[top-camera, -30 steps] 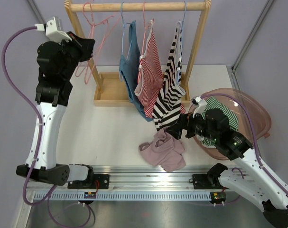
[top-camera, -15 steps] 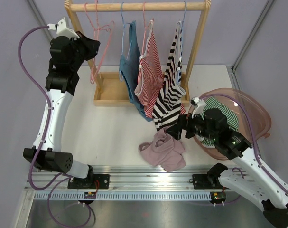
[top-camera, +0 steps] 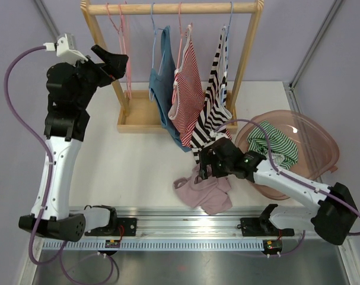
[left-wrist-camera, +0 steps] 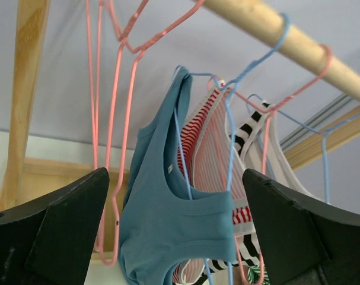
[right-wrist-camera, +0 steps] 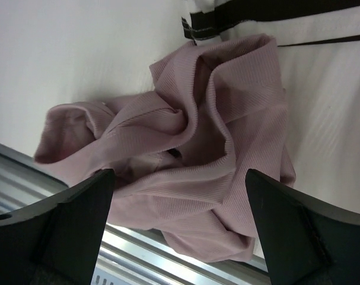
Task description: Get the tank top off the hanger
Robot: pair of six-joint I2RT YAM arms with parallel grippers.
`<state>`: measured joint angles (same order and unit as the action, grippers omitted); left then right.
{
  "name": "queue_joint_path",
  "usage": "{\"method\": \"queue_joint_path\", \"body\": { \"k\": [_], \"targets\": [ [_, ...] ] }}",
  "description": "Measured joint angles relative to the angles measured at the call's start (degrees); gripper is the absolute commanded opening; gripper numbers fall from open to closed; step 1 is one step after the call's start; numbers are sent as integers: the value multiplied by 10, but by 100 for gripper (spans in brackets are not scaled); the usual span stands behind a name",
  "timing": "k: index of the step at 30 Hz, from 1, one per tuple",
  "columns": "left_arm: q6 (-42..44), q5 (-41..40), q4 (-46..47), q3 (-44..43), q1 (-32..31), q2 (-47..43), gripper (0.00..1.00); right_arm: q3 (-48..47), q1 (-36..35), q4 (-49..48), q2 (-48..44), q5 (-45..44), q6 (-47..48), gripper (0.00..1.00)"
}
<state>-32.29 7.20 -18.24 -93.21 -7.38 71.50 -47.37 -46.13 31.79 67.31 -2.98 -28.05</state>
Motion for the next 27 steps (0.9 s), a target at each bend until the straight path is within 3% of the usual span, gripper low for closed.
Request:
{"method": "queue_joint_path", "body": {
  "k": [6,8,10,11,14,15,18,23,27],
  "targets": [
    [10,0,-12,38,0,-101,99,5,-36,-25,117,-33,-21,100],
    [19,-7,-29,52,0,-142,99,11,-41,-36,147,-37,-29,95],
    [29,-16,-42,53,0,-172,99,18,-42,-49,169,-38,-35,83],
    [34,-23,-50,52,0,-186,99,20,-42,-55,177,-37,-38,64],
    [49,-45,-73,51,0,-228,99,20,-42,-75,188,-29,-35,34],
    [53,-50,-78,51,0,-238,99,20,-43,-83,188,-23,-32,20],
    [69,-69,-99,51,0,-272,99,20,-43,-85,173,-18,-22,0],
    [95,-80,-127,56,0,-305,99,2,-43,-9,88,-46,-9,0],
    [117,-55,-150,54,0,-302,99,-89,-43,92,25,-128,-3,0]
  ]
}}
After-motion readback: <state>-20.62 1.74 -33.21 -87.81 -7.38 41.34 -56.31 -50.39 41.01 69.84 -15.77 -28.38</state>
